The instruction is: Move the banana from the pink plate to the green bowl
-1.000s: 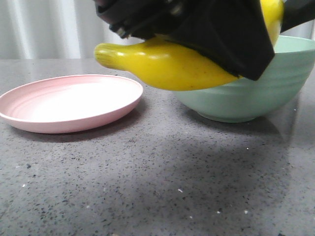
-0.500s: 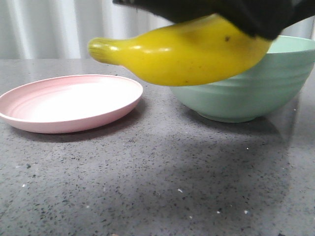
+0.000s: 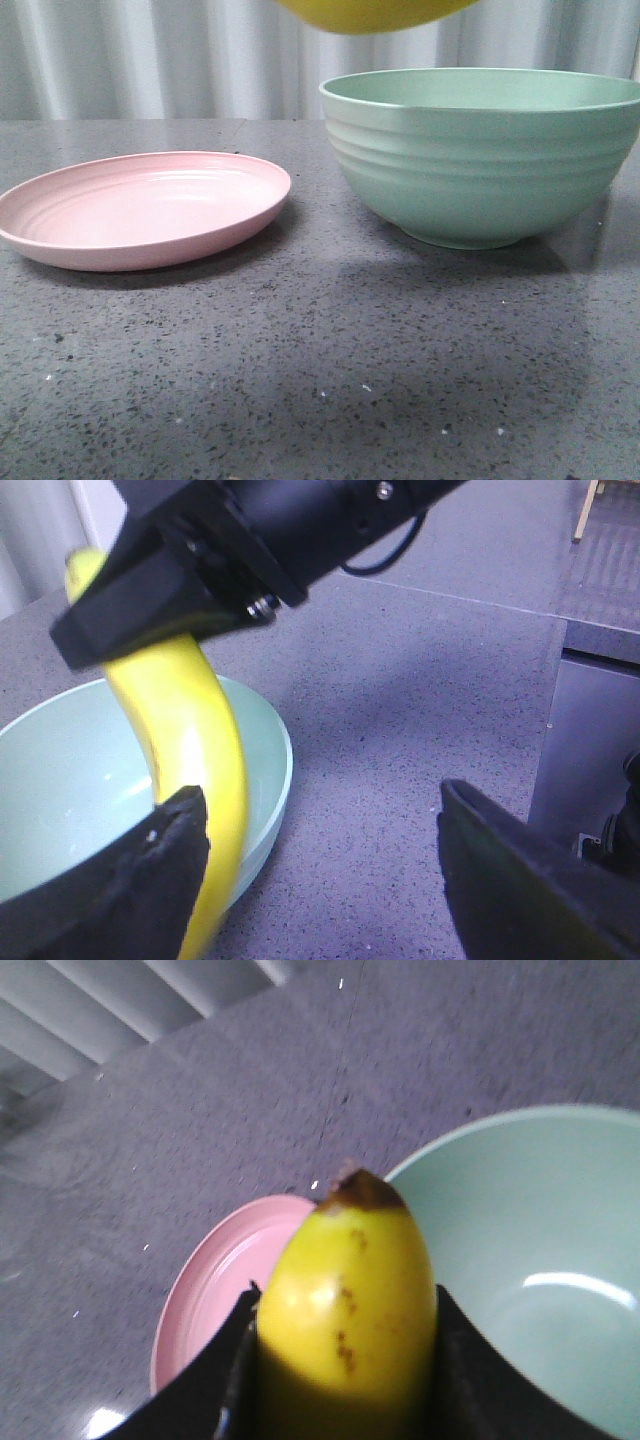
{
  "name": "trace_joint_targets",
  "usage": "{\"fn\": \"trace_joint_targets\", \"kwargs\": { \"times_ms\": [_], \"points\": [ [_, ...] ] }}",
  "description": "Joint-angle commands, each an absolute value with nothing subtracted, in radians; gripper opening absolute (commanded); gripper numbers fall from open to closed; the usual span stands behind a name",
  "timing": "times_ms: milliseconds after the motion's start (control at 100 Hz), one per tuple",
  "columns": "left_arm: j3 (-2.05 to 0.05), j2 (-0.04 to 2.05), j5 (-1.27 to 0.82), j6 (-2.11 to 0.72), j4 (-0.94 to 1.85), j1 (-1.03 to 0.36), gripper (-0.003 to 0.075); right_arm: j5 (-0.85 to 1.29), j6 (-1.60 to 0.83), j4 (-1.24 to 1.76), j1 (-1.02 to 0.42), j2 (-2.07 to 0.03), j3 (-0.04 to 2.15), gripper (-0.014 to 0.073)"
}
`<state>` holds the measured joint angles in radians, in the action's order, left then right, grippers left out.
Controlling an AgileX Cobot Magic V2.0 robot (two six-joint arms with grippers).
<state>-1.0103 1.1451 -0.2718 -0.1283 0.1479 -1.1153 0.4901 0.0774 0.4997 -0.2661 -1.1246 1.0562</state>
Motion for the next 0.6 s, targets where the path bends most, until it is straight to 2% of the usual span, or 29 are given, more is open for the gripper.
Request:
{"fn": "trace_joint_targets", "kwargs": {
  "times_ms": [0,330,590],
  "points": [
    [-1.047,1.120,-0.192,-0.127,0.148,-1.122,0.0449,0.350,0.063,0.405,-0.263,-1.114,1.097,-0.0032],
    [-1.047,1.120,-0.192,-0.127,0.147,-1.122,0.0448,0.318,0.063,0.326,-0.176,-1.235,1.097,-0.0032],
    [-1.047,1.120,-0.192,-0.127,0.147,-1.122,0.0447,0.322,0.063,0.321,-0.173,-1.348,1.097,-0.0012]
  ]
}}
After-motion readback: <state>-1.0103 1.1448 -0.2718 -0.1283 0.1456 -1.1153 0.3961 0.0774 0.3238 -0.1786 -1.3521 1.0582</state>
